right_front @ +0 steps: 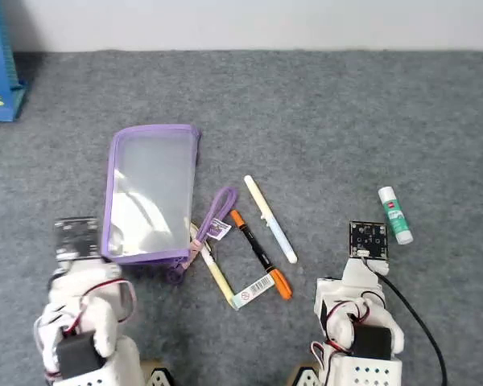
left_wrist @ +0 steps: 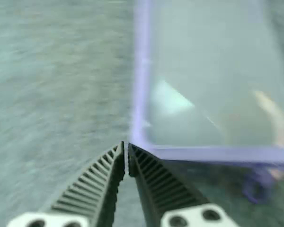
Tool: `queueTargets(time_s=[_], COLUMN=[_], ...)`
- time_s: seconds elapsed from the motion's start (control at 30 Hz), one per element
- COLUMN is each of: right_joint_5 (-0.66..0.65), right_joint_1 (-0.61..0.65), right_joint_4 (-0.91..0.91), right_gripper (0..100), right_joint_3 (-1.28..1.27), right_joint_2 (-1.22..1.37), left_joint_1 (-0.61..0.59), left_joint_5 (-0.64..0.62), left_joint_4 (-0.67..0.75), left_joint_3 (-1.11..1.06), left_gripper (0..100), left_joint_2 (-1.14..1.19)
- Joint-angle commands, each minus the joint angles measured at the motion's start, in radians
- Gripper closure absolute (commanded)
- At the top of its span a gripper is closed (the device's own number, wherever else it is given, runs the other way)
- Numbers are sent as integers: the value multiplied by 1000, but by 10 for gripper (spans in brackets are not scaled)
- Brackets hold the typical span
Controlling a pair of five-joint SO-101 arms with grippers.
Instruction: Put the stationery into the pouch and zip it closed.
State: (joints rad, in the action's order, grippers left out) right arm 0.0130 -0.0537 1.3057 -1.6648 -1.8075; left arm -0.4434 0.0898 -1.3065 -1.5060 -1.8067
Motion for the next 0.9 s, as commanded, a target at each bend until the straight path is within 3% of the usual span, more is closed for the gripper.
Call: queueTargets(time_s=[0.0, 0.1, 0.17, 0.27, 0.63, 0.87], right_joint_5=[-106, -399, -552, -539, -525, -523], right_joint_1=[-12, -12, -10, 15, 300, 414], right_joint_4=[-2, -41, -71, -110, -84, -85], right_gripper=[990, 990, 990, 990, 990, 961], right_joint_3=[-5, 68, 92, 123, 293, 516], right_joint_2=[-7, -7, -7, -7, 28, 414], left_joint_1=[-183, -242, -269, -331, -371, -370], left_joint_5=[-2, 9, 80, 215, 295, 298], left_joint_4=[46, 43, 43, 44, -17, -18], left_joint_3=[58, 22, -18, -27, -33, -33], left_gripper=[987, 987, 987, 987, 987, 987], left_joint_2=[-15, -15, -15, -15, -15, -15])
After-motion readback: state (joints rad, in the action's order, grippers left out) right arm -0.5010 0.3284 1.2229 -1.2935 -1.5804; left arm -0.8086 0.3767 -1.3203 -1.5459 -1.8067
